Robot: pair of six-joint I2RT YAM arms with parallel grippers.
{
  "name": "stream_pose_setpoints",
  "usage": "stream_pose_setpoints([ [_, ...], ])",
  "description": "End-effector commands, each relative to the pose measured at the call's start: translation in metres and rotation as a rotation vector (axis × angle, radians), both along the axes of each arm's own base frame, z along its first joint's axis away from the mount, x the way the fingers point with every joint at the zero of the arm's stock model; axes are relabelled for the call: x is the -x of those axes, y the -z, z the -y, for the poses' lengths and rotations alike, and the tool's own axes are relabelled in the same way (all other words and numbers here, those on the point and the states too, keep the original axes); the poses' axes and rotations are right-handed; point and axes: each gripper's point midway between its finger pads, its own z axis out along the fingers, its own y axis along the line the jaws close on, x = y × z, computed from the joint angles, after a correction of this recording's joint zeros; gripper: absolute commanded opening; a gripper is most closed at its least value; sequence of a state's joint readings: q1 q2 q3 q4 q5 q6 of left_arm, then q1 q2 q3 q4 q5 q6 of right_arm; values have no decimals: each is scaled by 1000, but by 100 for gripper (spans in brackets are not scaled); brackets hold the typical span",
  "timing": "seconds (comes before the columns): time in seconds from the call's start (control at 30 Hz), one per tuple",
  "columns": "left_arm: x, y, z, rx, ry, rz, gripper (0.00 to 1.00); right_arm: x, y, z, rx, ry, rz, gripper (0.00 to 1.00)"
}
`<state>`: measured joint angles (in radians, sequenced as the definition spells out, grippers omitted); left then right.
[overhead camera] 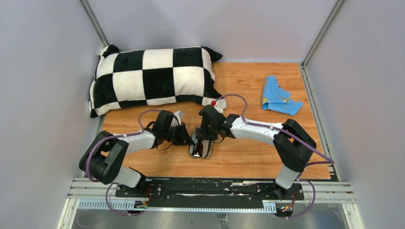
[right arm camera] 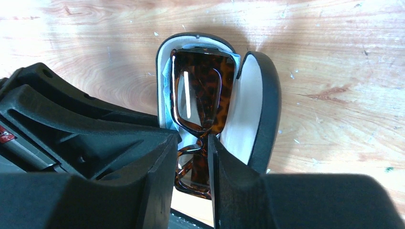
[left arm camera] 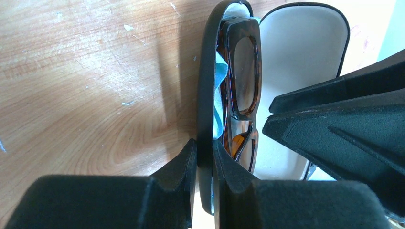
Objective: Organize the sunglasses
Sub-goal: Adjust the sunglasses in the sunglasses case.
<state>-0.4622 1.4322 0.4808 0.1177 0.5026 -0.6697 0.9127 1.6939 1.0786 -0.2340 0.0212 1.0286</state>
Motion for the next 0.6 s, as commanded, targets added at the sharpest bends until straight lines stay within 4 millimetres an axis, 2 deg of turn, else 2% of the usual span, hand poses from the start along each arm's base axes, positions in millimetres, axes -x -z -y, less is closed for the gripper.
stream_pose_setpoints([
  [0.0,8,9,-1,-18,6,-35,11,9,19,21,146,15,-23,37],
  [0.3,1,1,0,-16,-79,-25,11,12,19,12,224,-5,-35,38],
  [0.57,3,-5,3,-10,-118,-8,10,7,6,11,253,7,10,37],
])
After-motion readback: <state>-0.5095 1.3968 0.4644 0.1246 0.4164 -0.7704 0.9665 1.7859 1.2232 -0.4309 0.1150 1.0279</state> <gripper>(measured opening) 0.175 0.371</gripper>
